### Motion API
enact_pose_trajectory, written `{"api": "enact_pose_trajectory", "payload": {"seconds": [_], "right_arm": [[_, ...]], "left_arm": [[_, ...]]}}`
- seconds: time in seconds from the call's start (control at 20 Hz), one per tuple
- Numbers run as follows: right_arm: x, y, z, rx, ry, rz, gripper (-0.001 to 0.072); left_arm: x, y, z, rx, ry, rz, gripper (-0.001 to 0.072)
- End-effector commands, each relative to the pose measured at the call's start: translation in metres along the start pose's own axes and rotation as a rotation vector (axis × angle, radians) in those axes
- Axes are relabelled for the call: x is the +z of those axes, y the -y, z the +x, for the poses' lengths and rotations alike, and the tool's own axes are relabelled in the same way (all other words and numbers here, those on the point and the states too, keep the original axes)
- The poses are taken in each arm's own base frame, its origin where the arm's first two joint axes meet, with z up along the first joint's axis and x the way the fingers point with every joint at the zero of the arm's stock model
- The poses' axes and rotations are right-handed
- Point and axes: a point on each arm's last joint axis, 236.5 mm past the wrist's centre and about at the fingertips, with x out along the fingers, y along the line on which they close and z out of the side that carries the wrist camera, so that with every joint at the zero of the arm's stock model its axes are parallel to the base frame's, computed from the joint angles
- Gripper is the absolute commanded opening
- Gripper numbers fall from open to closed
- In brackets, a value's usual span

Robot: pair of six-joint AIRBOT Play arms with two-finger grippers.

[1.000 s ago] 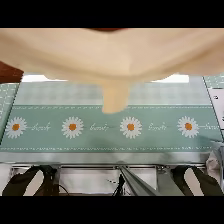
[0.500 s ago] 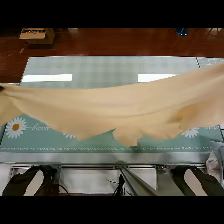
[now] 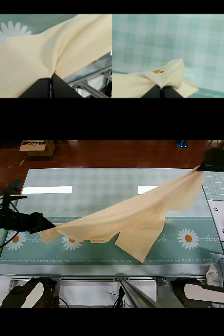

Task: Fold the shirts.

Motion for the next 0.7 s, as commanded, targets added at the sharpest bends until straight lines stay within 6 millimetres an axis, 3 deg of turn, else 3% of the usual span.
{"api": "enact_pose_trajectory", "payload": {"seconds": [0.0, 0.1, 0.25, 0.35, 0.5, 0.55, 0.6, 0.65], "right_arm": [[0.037, 0.008, 0.087, 0.005, 0.047, 0.010, 0.0024], [0.043, 0.004, 0.118, 0.034, 0.050, 0.028, 0.0024], [0.030, -0.004, 0.156, 0.083, -0.019, 0.047, 0.0025], [0.022, -0.008, 0.175, 0.104, -0.056, 0.058, 0.0025], [0.014, -0.007, 0.189, 0.109, -0.090, 0.063, 0.0029], [0.014, -0.007, 0.188, 0.109, -0.092, 0.063, 0.0073], [0.011, -0.007, 0.185, 0.110, -0.104, 0.062, 0.0204], [0.007, -0.006, 0.179, 0.110, -0.121, 0.058, 0.0320]], "left_arm": [[0.038, -0.041, 0.039, 0.039, 0.101, -0.096, 0.0020], [0.072, -0.063, 0.050, 0.072, 0.201, -0.140, 0.0020], [0.104, -0.090, 0.065, 0.100, 0.294, -0.204, 0.0020], [0.117, -0.106, 0.072, 0.129, 0.332, -0.227, 0.0020], [0.117, -0.119, 0.085, 0.142, 0.316, -0.252, 0.0020], [0.116, -0.120, 0.087, 0.142, 0.309, -0.256, 0.0023], [0.116, -0.121, 0.085, 0.143, 0.306, -0.255, 0.0079], [0.115, -0.120, 0.081, 0.139, 0.292, -0.248, 0.0230]]}}
